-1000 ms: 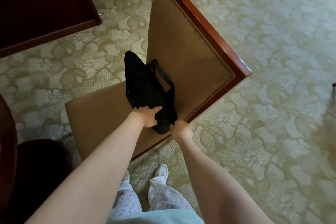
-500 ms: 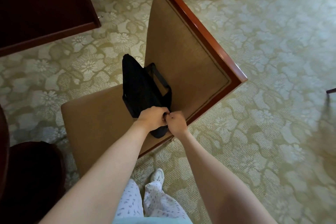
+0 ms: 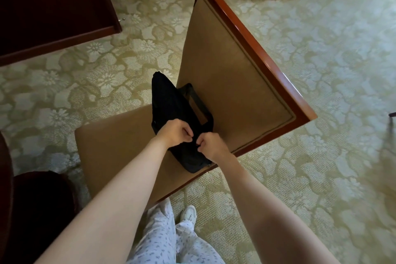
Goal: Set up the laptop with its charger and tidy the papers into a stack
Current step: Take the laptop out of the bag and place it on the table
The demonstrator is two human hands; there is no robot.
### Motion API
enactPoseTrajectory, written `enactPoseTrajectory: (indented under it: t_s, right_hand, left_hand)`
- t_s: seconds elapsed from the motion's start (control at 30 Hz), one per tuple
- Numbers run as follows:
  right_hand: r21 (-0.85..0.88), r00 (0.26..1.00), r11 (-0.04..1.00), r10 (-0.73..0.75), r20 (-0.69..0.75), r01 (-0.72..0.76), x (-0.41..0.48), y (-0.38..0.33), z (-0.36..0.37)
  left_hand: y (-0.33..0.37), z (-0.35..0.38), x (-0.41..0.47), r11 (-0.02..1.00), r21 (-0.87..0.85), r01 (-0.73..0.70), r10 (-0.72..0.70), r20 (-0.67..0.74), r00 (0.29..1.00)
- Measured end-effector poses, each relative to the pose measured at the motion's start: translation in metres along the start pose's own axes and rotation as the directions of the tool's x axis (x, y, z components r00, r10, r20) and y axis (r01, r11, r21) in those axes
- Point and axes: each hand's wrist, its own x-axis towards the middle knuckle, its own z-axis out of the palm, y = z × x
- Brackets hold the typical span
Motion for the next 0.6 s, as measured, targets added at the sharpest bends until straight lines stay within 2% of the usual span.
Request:
enactPoseTrajectory:
  t_s: [0.1,0.2,0.5,0.6]
  right_hand:
    - [-0.058,0.999,0.998,-0.021,0.049,0.024,0.006,-0.007,-0.007]
    - [0.067,1.000,0.998,-0.016,-0.008,0.016,0.017,-0.013,-0.012]
    - [0.138,0.990,0.984,-0.097,-0.101,0.110,0.068,-0.052,-0.018]
    - [0.084,0.990,0.989,-0.114,-0.085,0.121,0.086,-0.070,-0.022]
  left_hand:
    - [-0.002,0.003,0.005,0.999,0.029,-0.027,0.024,0.099,0.995]
    - [-0.006,-0.001,0.011,0.999,-0.001,-0.037,0.036,0.149,0.988]
    - [-0.029,-0.043,0.041,0.990,-0.141,-0.026,0.031,0.031,0.999]
    - [-0.040,-0.063,0.051,0.982,-0.186,-0.031,0.029,-0.010,1.000]
